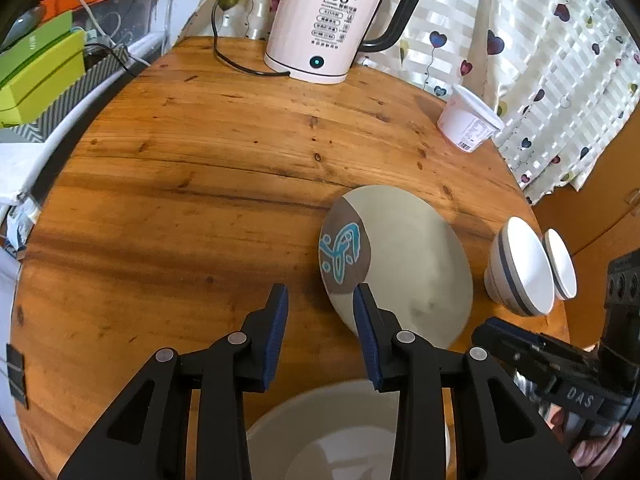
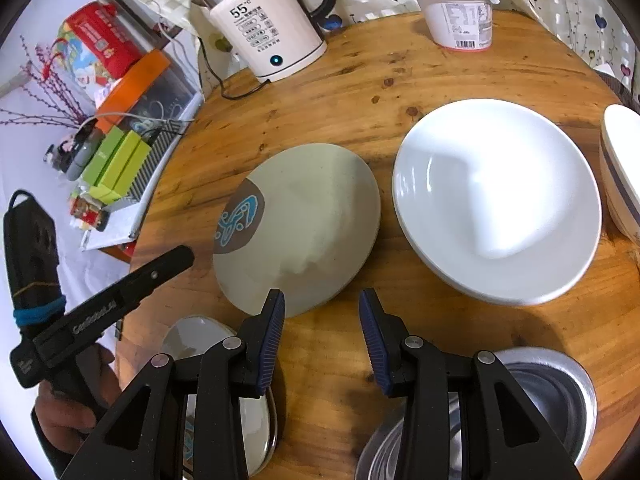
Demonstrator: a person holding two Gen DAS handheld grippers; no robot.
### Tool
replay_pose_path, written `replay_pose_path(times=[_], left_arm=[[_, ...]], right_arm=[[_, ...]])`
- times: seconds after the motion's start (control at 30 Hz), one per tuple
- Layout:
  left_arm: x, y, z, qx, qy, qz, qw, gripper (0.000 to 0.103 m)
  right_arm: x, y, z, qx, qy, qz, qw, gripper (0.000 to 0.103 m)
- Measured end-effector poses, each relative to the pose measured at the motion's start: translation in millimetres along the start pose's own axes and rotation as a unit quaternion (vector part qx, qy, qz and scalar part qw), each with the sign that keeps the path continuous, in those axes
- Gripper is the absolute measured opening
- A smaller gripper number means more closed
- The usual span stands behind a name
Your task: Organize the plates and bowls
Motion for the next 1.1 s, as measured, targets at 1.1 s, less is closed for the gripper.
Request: replay_pose_path(times=[1.1], left_arm=[[45,19,-13,0.033,-0.025,-0.001,0.9991,0.030]], right_arm=[[29,16,-13,0.022,-0.017,0.031,0.999,0.032]])
Point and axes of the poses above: each gripper's, at about its wrist camera, not at the fingertips, and x roughly the way its jaws point, y to its right, z to its underside, the point moved 5 cm from there along x, roughly the way its jaws point, and after that the axes turned 14 degrees about -x, right-handed, at the moved point
